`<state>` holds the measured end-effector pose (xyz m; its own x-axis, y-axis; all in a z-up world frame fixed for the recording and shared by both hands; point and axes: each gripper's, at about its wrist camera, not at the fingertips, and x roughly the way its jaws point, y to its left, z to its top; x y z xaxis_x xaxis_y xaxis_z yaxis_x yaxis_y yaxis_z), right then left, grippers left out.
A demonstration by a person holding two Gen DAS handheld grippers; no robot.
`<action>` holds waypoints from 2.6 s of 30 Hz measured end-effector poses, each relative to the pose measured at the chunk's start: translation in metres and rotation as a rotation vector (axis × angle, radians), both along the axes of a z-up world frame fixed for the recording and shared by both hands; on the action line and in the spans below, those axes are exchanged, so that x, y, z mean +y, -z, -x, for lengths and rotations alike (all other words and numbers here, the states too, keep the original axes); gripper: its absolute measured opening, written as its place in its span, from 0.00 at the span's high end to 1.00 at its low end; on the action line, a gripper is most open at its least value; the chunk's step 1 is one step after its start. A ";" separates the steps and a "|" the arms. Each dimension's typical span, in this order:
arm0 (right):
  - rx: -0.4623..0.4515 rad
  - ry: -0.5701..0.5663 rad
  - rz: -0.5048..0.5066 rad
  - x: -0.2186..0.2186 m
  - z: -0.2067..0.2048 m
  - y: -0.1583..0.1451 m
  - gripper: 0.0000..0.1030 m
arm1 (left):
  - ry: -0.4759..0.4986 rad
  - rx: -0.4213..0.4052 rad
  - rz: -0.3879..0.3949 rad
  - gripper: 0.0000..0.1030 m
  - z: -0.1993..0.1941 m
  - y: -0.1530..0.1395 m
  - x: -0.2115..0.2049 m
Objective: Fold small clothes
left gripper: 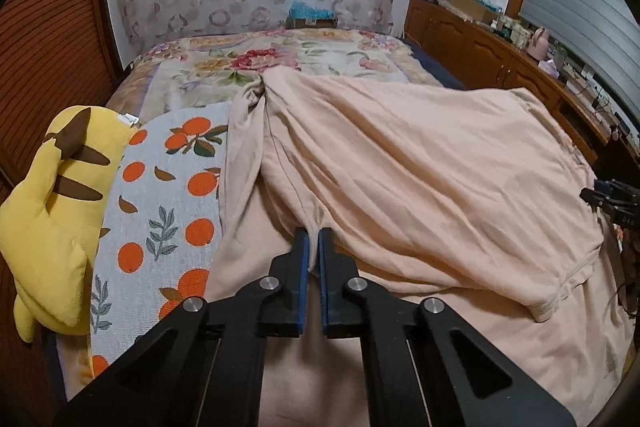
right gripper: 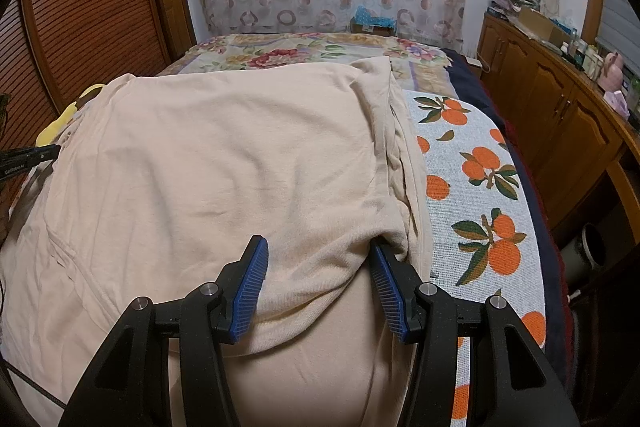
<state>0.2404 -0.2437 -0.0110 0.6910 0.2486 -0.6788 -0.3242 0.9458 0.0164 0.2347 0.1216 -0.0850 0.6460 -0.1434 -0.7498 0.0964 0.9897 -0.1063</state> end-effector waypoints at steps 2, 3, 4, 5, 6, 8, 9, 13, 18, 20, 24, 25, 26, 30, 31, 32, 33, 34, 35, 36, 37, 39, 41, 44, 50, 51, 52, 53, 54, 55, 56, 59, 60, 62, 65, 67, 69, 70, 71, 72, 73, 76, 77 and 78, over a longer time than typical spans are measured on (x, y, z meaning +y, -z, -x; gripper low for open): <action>-0.001 0.010 -0.014 -0.003 -0.002 -0.001 0.58 | 0.004 -0.028 0.018 0.95 0.004 -0.007 0.000; -0.002 0.012 -0.016 -0.005 -0.003 -0.002 0.74 | 0.004 -0.038 0.018 0.95 0.006 -0.010 0.000; 0.000 0.008 -0.022 -0.006 -0.004 -0.003 0.89 | 0.004 -0.052 0.018 0.95 0.008 -0.015 0.000; 0.000 -0.002 -0.031 -0.007 -0.004 -0.004 0.92 | 0.002 -0.064 0.022 0.95 0.010 -0.019 0.002; -0.010 -0.009 -0.037 -0.005 -0.002 -0.006 0.94 | -0.001 -0.084 0.030 0.95 0.014 -0.025 0.003; -0.038 -0.029 -0.054 -0.003 0.004 -0.013 0.95 | -0.007 -0.117 0.036 0.95 0.021 -0.035 0.006; -0.052 -0.033 -0.059 -0.002 0.007 -0.018 0.95 | -0.010 -0.129 0.039 0.96 0.024 -0.039 0.007; -0.106 -0.056 -0.078 0.002 0.025 -0.034 0.95 | -0.019 -0.181 0.049 0.96 0.042 -0.056 0.012; -0.154 -0.080 -0.092 0.003 0.055 -0.046 0.95 | -0.031 -0.225 0.060 0.96 0.067 -0.068 0.017; -0.164 -0.086 -0.101 0.002 0.067 -0.049 0.96 | -0.038 -0.243 0.065 0.96 0.078 -0.073 0.020; -0.188 -0.091 -0.120 -0.008 0.088 -0.048 0.96 | -0.050 -0.285 0.067 0.96 0.100 -0.084 0.027; -0.193 -0.093 -0.129 -0.010 0.094 -0.048 0.96 | -0.052 -0.297 0.067 0.96 0.108 -0.087 0.029; -0.197 -0.097 -0.136 -0.012 0.099 -0.048 0.96 | -0.055 -0.305 0.067 0.96 0.113 -0.089 0.031; -0.210 -0.116 -0.149 -0.016 0.120 -0.045 0.96 | -0.061 -0.322 0.071 0.96 0.138 -0.091 0.034; -0.211 -0.118 -0.149 -0.018 0.124 -0.043 0.96 | -0.063 -0.324 0.071 0.96 0.144 -0.091 0.035; -0.210 -0.122 -0.148 -0.020 0.128 -0.043 0.96 | -0.067 -0.324 0.073 0.96 0.152 -0.090 0.037; -0.207 -0.124 -0.147 -0.022 0.130 -0.042 0.96 | -0.070 -0.324 0.076 0.96 0.159 -0.090 0.038; -0.205 -0.127 -0.148 -0.024 0.136 -0.041 0.96 | -0.074 -0.322 0.079 0.96 0.165 -0.089 0.040; -0.202 -0.129 -0.150 -0.027 0.145 -0.040 0.96 | -0.079 -0.317 0.082 0.96 0.171 -0.088 0.042; -0.196 -0.130 -0.151 -0.030 0.152 -0.040 0.96 | -0.083 -0.312 0.087 0.96 0.176 -0.088 0.044; -0.188 -0.129 -0.151 -0.034 0.159 -0.038 0.96 | -0.086 -0.308 0.089 0.96 0.181 -0.087 0.045; -0.182 -0.130 -0.145 -0.037 0.172 -0.038 0.96 | -0.090 -0.288 0.079 0.96 0.191 -0.081 0.048; -0.145 -0.135 -0.135 -0.041 0.178 -0.031 0.96 | -0.094 -0.248 0.063 0.96 0.195 -0.067 0.050; -0.095 -0.117 -0.105 -0.048 0.176 -0.011 0.96 | -0.102 -0.172 0.055 0.96 0.193 -0.042 0.051; 0.000 -0.069 -0.034 -0.046 0.150 0.031 0.91 | -0.116 -0.070 0.035 0.93 0.188 -0.006 0.050; 0.002 -0.062 -0.025 -0.045 0.147 0.034 0.87 | -0.119 -0.066 0.034 0.84 0.191 -0.005 0.050; -0.001 -0.047 -0.011 -0.046 0.142 0.034 0.78 | -0.124 -0.064 0.032 0.72 0.190 -0.005 0.051; -0.006 -0.035 -0.006 -0.046 0.139 0.033 0.73 | -0.125 -0.066 0.029 0.67 0.191 -0.004 0.051; -0.014 -0.029 -0.009 -0.046 0.137 0.031 0.65 | -0.121 -0.068 0.028 0.58 0.192 -0.004 0.051; -0.026 -0.027 -0.011 -0.046 0.136 0.029 0.58 | -0.117 -0.067 0.029 0.55 0.193 -0.004 0.051; -0.038 -0.022 -0.007 -0.045 0.136 0.027 0.55 | -0.111 -0.065 0.030 0.53 0.193 -0.004 0.049; -0.076 -0.004 0.003 -0.041 0.131 0.023 0.51 | -0.115 -0.056 0.024 0.46 0.193 -0.001 0.047; -0.082 -0.002 0.000 -0.039 0.128 0.023 0.51 | -0.115 -0.052 0.024 0.46 0.193 0.000 0.046; -0.095 -0.013 -0.005 -0.032 0.128 0.029 0.49 | -0.118 -0.042 0.021 0.46 0.192 0.004 0.043; -0.107 -0.036 -0.010 -0.024 0.133 0.039 0.41 | -0.119 -0.034 0.026 0.46 0.192 0.008 0.040; -0.109 -0.051 -0.017 -0.018 0.128 0.046 0.39 | -0.117 -0.029 0.023 0.46 0.192 0.010 0.039; -0.115 -0.059 -0.030 -0.010 0.120 0.051 0.39 | -0.119 -0.023 0.019 0.46 0.193 0.013 0.038; -0.114 -0.066 -0.039 -0.005 0.117 0.053 0.39 | -0.120 -0.019 0.020 0.46 0.193 0.014 0.037; -0.113 -0.070 -0.045 -0.002 0.118 0.053 0.39 | -0.121 -0.016 0.020 0.46 0.193 0.015 0.037; -0.112 -0.075 -0.049 0.002 0.114 0.056 0.39 | -0.121 -0.014 0.021 0.46 0.193 0.015 0.037; -0.110 -0.078 -0.049 0.005 0.112 0.059 0.39 | -0.121 -0.013 0.022 0.46 0.194 0.016 0.037; -0.100 -0.094 -0.044 0.017 0.105 0.065 0.39 | -0.122 -0.011 0.025 0.46 0.194 0.017 0.036; -0.096 -0.095 -0.041 0.022 0.102 0.066 0.39 | -0.123 -0.010 0.026 0.46 0.194 0.017 0.037; -0.093 -0.100 -0.039 0.025 0.099 0.068 0.39 | -0.124 -0.009 0.027 0.46 0.194 0.017 0.037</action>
<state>0.1412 -0.2188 -0.0788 0.7208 0.3444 -0.6016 -0.4183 0.9081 0.0186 0.0403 0.1582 -0.1025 0.6668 -0.0821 -0.7407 -0.0253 0.9908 -0.1327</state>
